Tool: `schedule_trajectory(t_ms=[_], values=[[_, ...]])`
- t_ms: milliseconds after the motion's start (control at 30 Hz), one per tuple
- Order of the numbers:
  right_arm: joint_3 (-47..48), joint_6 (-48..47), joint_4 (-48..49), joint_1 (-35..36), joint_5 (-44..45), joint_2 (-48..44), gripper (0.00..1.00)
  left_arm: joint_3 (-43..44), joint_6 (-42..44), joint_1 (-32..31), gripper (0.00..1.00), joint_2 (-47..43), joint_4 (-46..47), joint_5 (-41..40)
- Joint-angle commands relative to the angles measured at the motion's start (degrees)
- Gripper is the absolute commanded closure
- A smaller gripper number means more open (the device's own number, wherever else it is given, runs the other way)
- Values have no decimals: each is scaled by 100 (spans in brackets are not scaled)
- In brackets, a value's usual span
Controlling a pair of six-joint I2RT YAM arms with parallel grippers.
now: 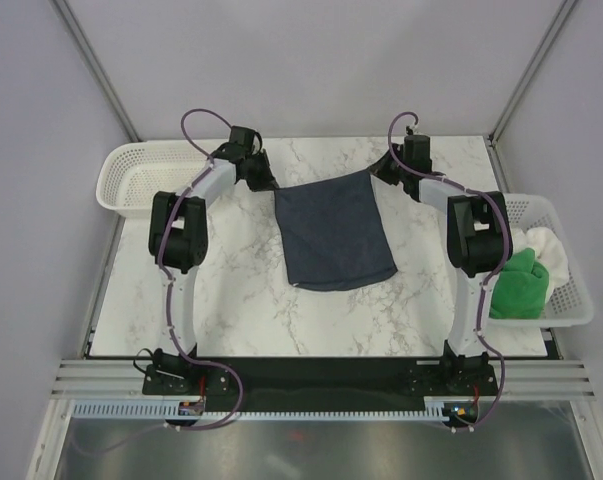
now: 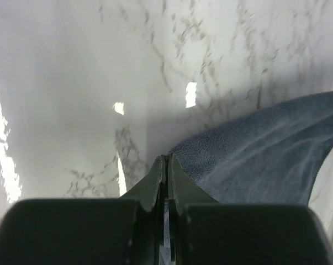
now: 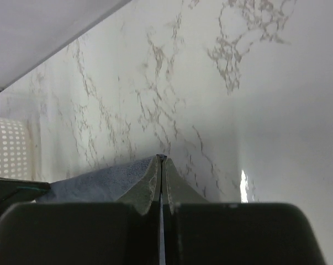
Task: Fold and stack the towels
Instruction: Fold the towel
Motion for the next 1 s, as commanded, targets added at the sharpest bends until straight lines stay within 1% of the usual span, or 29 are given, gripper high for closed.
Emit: schedule_trajectory(t_ms=[0, 33, 100, 133, 167, 200, 233, 267, 300, 333, 400, 433, 467, 533, 567, 600, 633, 667, 700, 733, 767, 800, 833, 867, 900, 933, 967], values=[[765, -73, 377, -107, -162, 394, 100, 443, -31, 108, 98, 267, 790, 436], [890, -12, 351, -133, -188, 613, 100, 574, -49, 125, 97, 346, 869, 524], [1154, 94, 351, -186, -267, 799, 100, 715, -58, 161, 87, 574, 992, 709], [1224, 111, 351, -195, -259, 947, 100, 820, -49, 161, 79, 619, 1045, 744], [1390, 103, 325, -195, -250, 1010, 100, 865, -32, 169, 65, 706, 1080, 762], [1496, 85, 307, -203, -276, 1150, 96, 969, 3, 178, 57, 724, 1107, 780], [1602, 59, 255, -204, -250, 1212, 90, 1005, 21, 187, 49, 724, 1116, 780], [1829, -37, 54, -195, -189, 1256, 74, 1049, 47, 205, 37, 664, 1107, 780], [1944, -90, -79, -203, -145, 1317, 68, 1032, 73, 213, 32, 585, 1098, 771], [2050, -134, -350, -230, -66, 1318, 58, 1023, 82, 222, 27, 497, 1081, 762], [2200, -170, -632, -282, 66, 1239, 52, 919, 117, 214, 25, 164, 941, 762], [2174, -170, -851, -335, 258, 1021, 45, 857, 144, 214, 20, 40, 862, 693], [2035, -178, -879, -353, 355, 880, 38, 761, 161, 214, 18, -135, 791, 622], [1920, -327, -1447, -362, 514, 414, 28, 217, 153, 187, 17, -715, 712, 508], [1849, -389, -1703, -362, 706, 282, 28, -20, 162, 161, 16, -917, 668, 473], [1788, -398, -1941, -370, 751, 20, 27, -484, 170, 135, 16, -1337, 580, 403], [1726, -416, -2457, -371, 778, -96, 26, -784, 170, 39, 17, -1558, 510, 254], [1569, -425, -2705, -362, 717, -210, 27, -1101, 170, -14, 18, -1761, 509, 218], [1402, -433, -2899, -370, 699, -464, 28, -1722, 127, -85, 19, -1998, 509, 148], [1174, -442, -3049, -371, 664, -640, 30, -2032, 126, -259, 19, -2374, 509, 86], [598, -425, -3051, -353, 647, -825, 32, -2322, 83, -348, 21, -2578, 509, -54], [296, -390, -3051, -362, 673, -1218, 33, -2865, -5, -445, 21, -2746, 527, -107], [15, -363, -3051, -353, 681, -1396, 35, -3149, -75, -628, 21, -3095, 579, -160], [-501, -311, -3051, -353, 690, -1572, 36, -3421, -128, -726, 21, -3247, 780, -152], [-759, -276, -3051, -344, 673, -1904, 36, -3868, -259, -814, 21, -3370, 860, -169], [-996, -232, -3033, -327, 647, -2064, 37, -4072, -356, -989, 21, -3571, 930, -274], [-1417, -214, -3024, -301, 646, -2188, 37, -4275, -444, -1051, 21, -3643, 1201, -231]])
